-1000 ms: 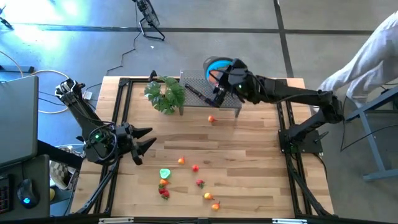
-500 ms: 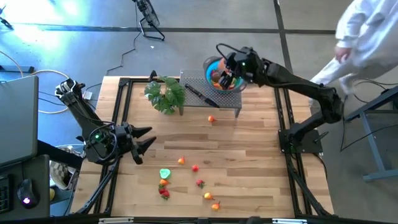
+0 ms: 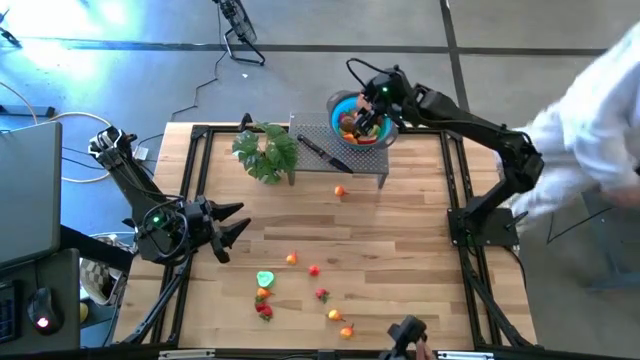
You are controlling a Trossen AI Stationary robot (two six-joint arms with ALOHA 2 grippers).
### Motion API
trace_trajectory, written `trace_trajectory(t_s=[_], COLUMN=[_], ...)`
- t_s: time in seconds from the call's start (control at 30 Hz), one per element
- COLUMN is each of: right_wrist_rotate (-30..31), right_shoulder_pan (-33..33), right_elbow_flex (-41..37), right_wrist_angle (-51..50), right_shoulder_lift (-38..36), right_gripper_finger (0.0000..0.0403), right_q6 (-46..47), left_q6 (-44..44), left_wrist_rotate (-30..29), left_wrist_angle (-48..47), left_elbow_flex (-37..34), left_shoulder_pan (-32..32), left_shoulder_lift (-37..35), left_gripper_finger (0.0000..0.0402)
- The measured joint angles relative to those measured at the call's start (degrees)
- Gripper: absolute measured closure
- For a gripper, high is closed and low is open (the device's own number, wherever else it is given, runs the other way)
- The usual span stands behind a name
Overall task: Pick & Place Fruit
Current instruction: Put the red apple in the blue bowl on the shelf, then put the yellow pear in the blue bowl on the shelf
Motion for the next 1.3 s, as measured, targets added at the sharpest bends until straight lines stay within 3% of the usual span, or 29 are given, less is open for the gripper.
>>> trace_trajectory(t_s=[0.5,0.67,0.83,1.3], right_wrist_rotate=[-0.78,-0.36,-0.33,-0.58], right_shoulder_pan=[-3.88,-4.00,-3.07,-0.92], right_elbow_flex=[0.00,-0.02,-0.02,-0.02], right_wrist_angle=[-1.79,-2.89,-2.85,-2.04], right_shoulder_lift=[5.42,5.49,4.76,-0.47], right_gripper_finger=[0.0139,0.0104,0.0079,0.0085], right_q6=[0.00,0.00,-0.58,-0.88], left_q6=[-0.20,-0.58,-0.74,-1.01], left_wrist_rotate=[0.03,0.04,0.07,0.26], left_wrist_angle=[0.14,0.17,0.17,0.00], left_elbow_flex=[0.00,0.00,0.00,0.00], left_shoulder_pan=[0.00,0.00,0.00,0.00], left_shoulder_lift=[0.00,0.00,0.00,0.00], left_gripper_finger=[0.0153,0.0153,0.0153,0.0153])
